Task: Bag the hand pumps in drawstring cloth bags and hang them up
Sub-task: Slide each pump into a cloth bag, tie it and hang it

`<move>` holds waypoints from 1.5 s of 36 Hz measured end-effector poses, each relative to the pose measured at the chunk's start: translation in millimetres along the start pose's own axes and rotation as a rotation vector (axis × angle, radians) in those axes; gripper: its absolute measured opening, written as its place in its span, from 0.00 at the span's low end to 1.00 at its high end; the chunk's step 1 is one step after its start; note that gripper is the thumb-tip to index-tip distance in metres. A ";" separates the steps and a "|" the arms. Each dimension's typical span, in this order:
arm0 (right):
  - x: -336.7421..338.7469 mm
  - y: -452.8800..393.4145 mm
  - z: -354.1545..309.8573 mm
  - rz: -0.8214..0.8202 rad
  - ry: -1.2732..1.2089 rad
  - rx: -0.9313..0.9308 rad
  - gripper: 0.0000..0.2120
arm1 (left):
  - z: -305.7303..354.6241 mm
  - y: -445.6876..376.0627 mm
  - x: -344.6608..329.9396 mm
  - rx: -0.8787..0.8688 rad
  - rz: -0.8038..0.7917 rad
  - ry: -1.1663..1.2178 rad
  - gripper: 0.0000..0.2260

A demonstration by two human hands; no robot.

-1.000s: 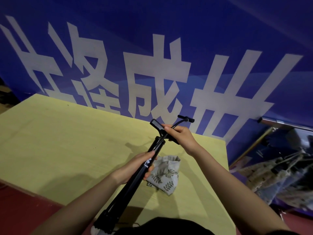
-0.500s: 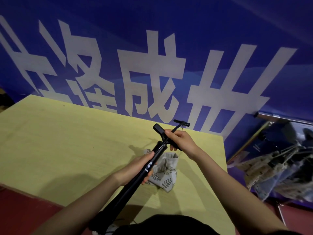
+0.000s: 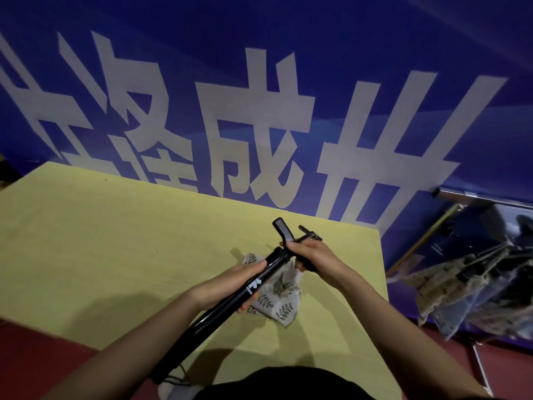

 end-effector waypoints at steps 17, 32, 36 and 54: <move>62.9 -16.2 -18.9 0.421 -0.070 0.012 0.11 | 21.5 -26.1 90.6 0.010 0.569 -0.583 0.14; 74.9 -23.0 -14.5 0.626 -0.281 0.013 0.10 | -39.0 -49.4 140.9 0.353 0.351 0.831 0.20; 85.6 -19.5 -8.1 0.653 -0.312 0.015 0.11 | -25.4 -52.3 120.1 0.222 0.334 0.905 0.15; 50.2 -16.2 30.5 0.507 -0.684 -0.152 0.38 | 34.7 -72.7 38.1 -0.097 0.236 1.036 0.07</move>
Point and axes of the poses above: each hand's wrist, its own y-axis away from the middle knuckle, its own x-axis out of the back of the hand, z = x × y, the point moved 6 cm from there along -y, towards the middle knuckle, and after that the axes turned 13 degrees about x, right-handed, at the moved point
